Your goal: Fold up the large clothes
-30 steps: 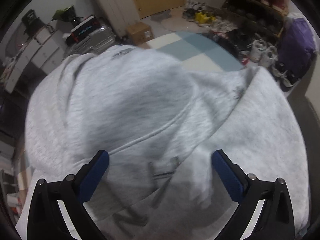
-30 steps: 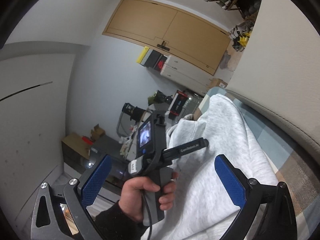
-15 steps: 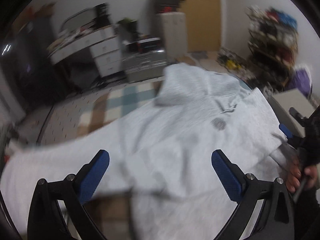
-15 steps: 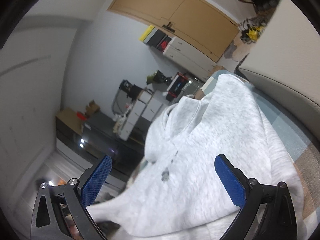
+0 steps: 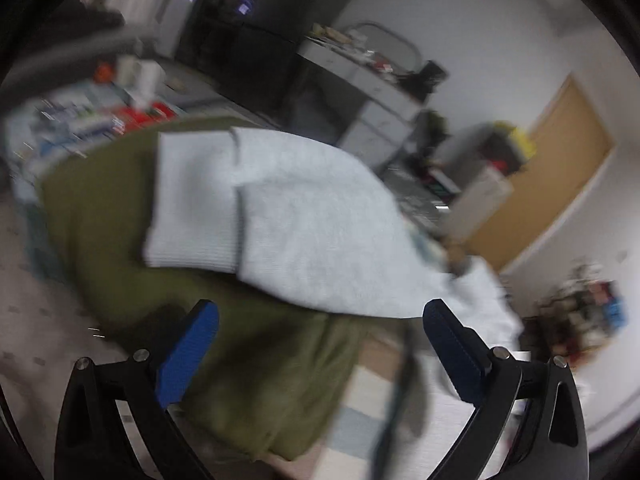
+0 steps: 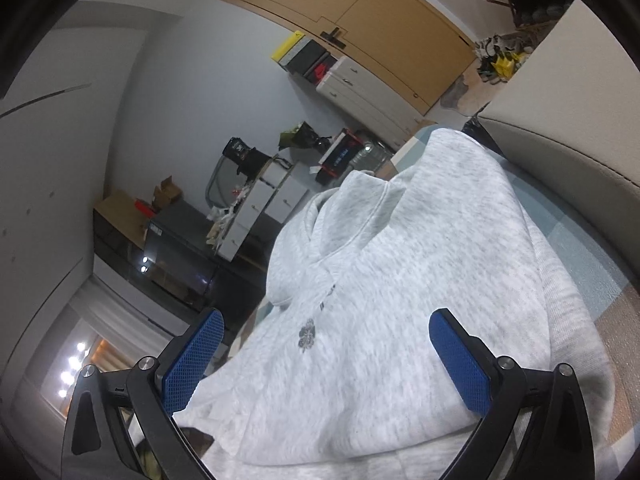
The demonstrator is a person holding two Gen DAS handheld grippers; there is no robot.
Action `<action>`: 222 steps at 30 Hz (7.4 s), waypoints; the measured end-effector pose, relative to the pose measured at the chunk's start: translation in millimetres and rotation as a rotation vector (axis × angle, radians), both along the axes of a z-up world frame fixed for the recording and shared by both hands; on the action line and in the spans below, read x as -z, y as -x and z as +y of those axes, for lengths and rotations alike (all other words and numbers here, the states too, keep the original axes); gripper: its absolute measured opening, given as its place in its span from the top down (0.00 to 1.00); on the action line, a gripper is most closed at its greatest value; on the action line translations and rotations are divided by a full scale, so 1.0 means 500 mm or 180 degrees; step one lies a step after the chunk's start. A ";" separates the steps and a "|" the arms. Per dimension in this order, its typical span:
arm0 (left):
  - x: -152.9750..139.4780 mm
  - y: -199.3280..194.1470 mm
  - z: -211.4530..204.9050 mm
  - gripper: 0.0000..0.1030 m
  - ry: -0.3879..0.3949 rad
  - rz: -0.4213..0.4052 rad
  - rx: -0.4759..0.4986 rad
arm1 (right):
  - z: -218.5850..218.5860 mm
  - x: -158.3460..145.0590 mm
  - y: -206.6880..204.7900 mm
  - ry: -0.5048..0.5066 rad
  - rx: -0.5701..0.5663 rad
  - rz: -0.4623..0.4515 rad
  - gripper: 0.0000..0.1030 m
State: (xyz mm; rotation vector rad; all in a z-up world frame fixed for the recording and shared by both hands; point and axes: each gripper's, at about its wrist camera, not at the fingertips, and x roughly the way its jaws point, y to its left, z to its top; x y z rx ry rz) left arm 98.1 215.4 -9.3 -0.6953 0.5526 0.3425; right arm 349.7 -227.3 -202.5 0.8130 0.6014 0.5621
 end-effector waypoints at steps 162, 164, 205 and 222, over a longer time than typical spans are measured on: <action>0.325 -0.324 -0.117 0.17 -0.0244 0.0019 0.2267 | 0.121 -0.074 -0.119 0.3034 -0.0398 0.0990 0.85; 0.325 -0.325 -0.119 0.17 -0.0244 0.0018 0.2268 | 0.108 -0.046 -0.121 0.3025 -0.0399 0.1081 0.75; 0.328 -0.330 -0.114 0.17 -0.0162 -0.0031 0.2260 | 0.181 0.001 -0.121 0.4454 -0.0341 0.1132 0.94; 0.329 -0.334 -0.122 0.17 -0.0250 0.0021 0.2217 | 0.368 -0.004 -0.075 0.3312 -0.0663 0.0581 0.56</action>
